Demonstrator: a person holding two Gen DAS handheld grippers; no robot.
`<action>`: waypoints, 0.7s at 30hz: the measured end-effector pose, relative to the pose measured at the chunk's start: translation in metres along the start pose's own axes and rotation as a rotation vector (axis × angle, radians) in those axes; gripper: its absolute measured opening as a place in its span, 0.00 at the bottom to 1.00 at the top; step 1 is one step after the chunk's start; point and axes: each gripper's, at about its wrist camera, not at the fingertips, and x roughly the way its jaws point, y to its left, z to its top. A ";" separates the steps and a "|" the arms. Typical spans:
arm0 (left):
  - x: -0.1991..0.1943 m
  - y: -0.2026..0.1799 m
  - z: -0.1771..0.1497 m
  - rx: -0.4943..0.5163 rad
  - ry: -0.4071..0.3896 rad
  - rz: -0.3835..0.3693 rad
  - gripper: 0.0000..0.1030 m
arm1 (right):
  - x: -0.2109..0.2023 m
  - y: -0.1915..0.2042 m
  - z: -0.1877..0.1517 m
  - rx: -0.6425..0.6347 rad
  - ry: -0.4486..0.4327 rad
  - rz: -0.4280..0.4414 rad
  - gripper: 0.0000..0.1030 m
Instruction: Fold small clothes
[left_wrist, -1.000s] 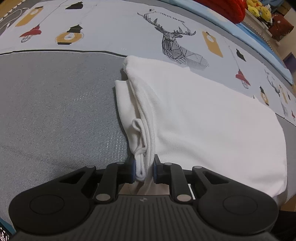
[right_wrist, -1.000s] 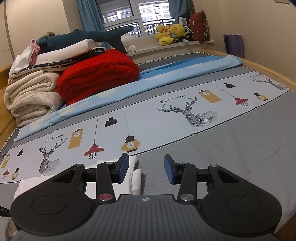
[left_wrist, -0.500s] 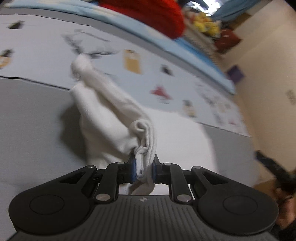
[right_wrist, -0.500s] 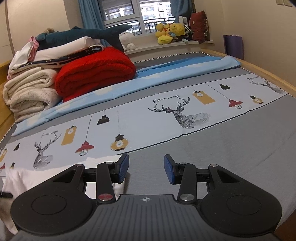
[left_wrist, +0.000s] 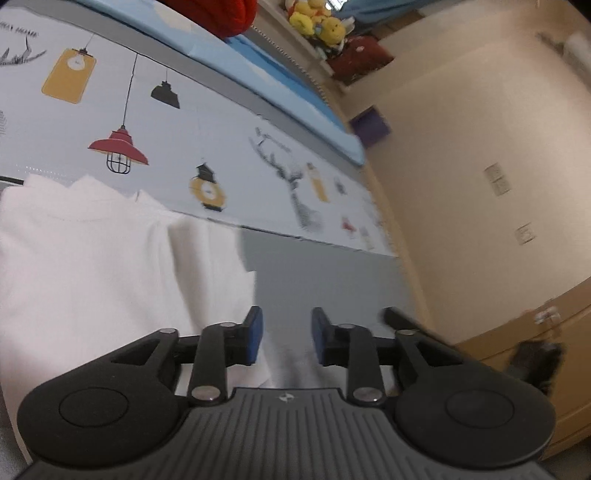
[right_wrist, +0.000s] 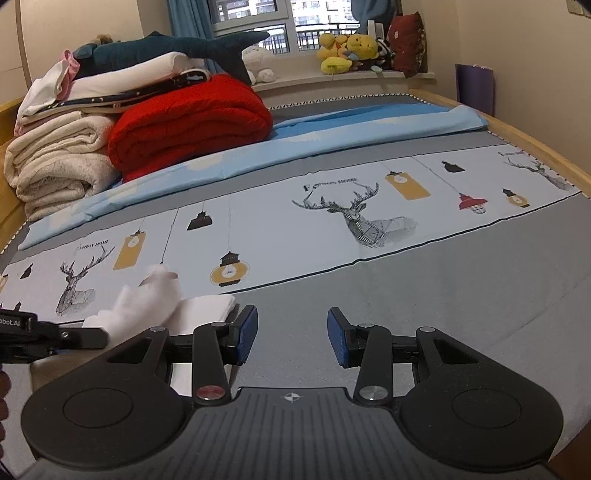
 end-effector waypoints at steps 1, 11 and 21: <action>-0.012 0.005 0.004 -0.002 -0.015 -0.006 0.35 | 0.001 0.002 0.000 -0.001 0.002 0.004 0.42; -0.063 0.036 0.004 0.105 0.055 0.244 0.35 | 0.053 0.059 -0.001 0.068 0.187 0.212 0.42; -0.070 0.039 -0.018 0.254 0.160 0.292 0.35 | 0.120 0.105 -0.014 0.116 0.370 0.152 0.49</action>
